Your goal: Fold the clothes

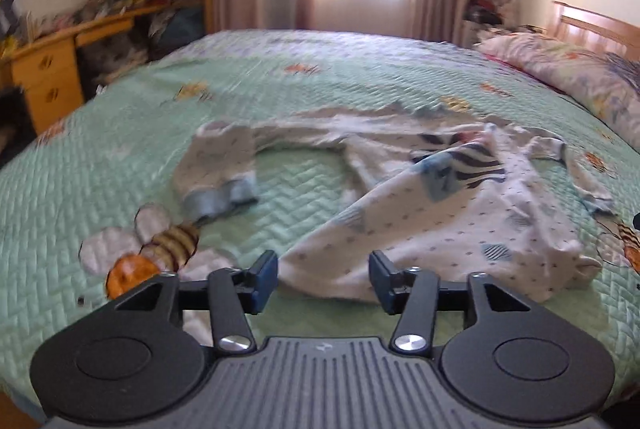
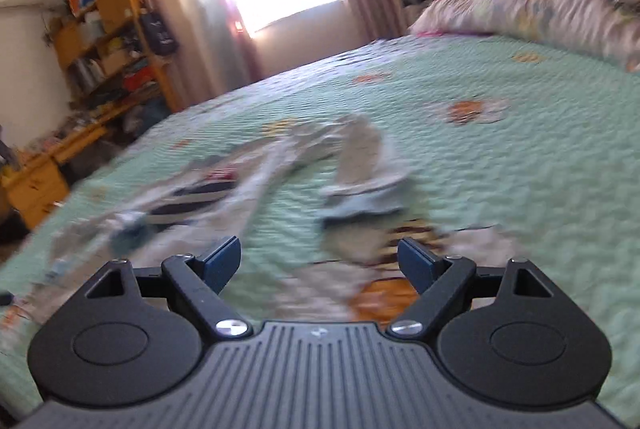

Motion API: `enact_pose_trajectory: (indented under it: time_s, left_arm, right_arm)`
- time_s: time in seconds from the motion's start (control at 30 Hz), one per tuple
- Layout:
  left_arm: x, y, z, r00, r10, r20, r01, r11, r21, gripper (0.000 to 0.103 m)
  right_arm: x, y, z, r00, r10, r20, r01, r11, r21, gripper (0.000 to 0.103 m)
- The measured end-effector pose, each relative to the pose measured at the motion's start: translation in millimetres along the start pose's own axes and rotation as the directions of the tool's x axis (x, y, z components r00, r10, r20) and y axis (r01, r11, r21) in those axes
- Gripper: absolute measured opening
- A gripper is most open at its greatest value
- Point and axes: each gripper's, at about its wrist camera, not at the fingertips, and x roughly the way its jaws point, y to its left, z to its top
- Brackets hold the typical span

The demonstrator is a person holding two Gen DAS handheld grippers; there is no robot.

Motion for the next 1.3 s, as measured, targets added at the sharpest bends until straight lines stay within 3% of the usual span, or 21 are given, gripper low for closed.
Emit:
enact_pose_trajectory:
  time_s: [0.07,0.17,0.23,0.33,0.43,0.5,0.63,0.7,0.8,0.83,0.9,1.0,1.1,1.3]
  left_arm:
    - [2,-11,1,1.0,-0.008,0.003,0.008,0.999,0.031,0.063]
    - [6,-27,2,1.0,-0.021,0.002,0.02,0.997,0.077,0.069]
    - [10,-37,-1,0.999,-0.047,-0.021,0.049,0.994,0.102,0.069]
    - [16,-48,-7,0.996,-0.068,-0.055,0.075,0.988,0.134,0.069]
    - [20,-53,-10,0.996,-0.06,-0.073,0.071,0.985,0.16,0.07]
    - [21,-52,-9,0.996,-0.043,-0.073,0.055,0.984,0.169,0.073]
    - [27,-49,-7,0.997,-0.014,-0.082,0.028,0.985,0.172,0.077]
    - [30,-49,-7,0.995,-0.015,-0.095,0.031,0.985,0.169,0.077]
    - [34,-52,-7,0.994,-0.027,-0.11,0.046,0.984,0.174,0.078]
    - [34,-54,-7,0.993,-0.032,-0.11,0.052,0.982,0.182,0.078]
    - [35,-58,-7,0.994,-0.034,-0.107,0.056,0.977,0.204,0.08]
    - [36,-64,-8,0.994,-0.029,-0.102,0.054,0.968,0.247,0.081]
    - [38,-67,-6,0.994,-0.03,-0.101,0.055,0.963,0.265,0.082]
    - [40,-64,1,0.993,-0.047,-0.108,0.071,0.971,0.23,0.083]
  right_arm:
    - [0,-25,0,1.0,0.002,-0.018,-0.001,0.997,0.082,0.086]
    - [8,-6,3,0.999,-0.035,-0.009,0.033,0.984,-0.177,0.086]
    - [14,7,4,0.998,-0.059,0.002,0.056,0.937,-0.344,0.086]
    - [33,31,5,0.998,-0.068,-0.003,0.055,0.831,-0.554,0.086]
    - [69,49,1,0.992,-0.12,-0.038,0.061,0.721,-0.69,0.086]
    - [91,54,-1,0.985,-0.161,-0.061,0.063,0.669,-0.741,0.086]
    - [107,55,3,0.988,-0.143,-0.055,0.049,0.64,-0.766,0.084]
    - [112,54,5,0.989,-0.138,-0.053,0.046,0.631,-0.775,0.07]
    - [119,50,6,0.99,-0.134,-0.054,0.041,0.62,-0.783,0.022]
    - [119,49,6,0.989,-0.136,-0.048,0.046,0.615,-0.787,0.02]
    - [116,44,9,0.993,-0.119,-0.028,0.053,0.626,-0.778,0.014]
    - [102,36,25,0.993,-0.107,0.056,0.111,0.641,-0.76,0.013]
    - [90,22,61,0.981,-0.124,0.151,0.195,0.677,-0.71,0.013]
    - [91,-53,156,0.961,-0.227,0.159,0.274,0.867,-0.416,0.013]
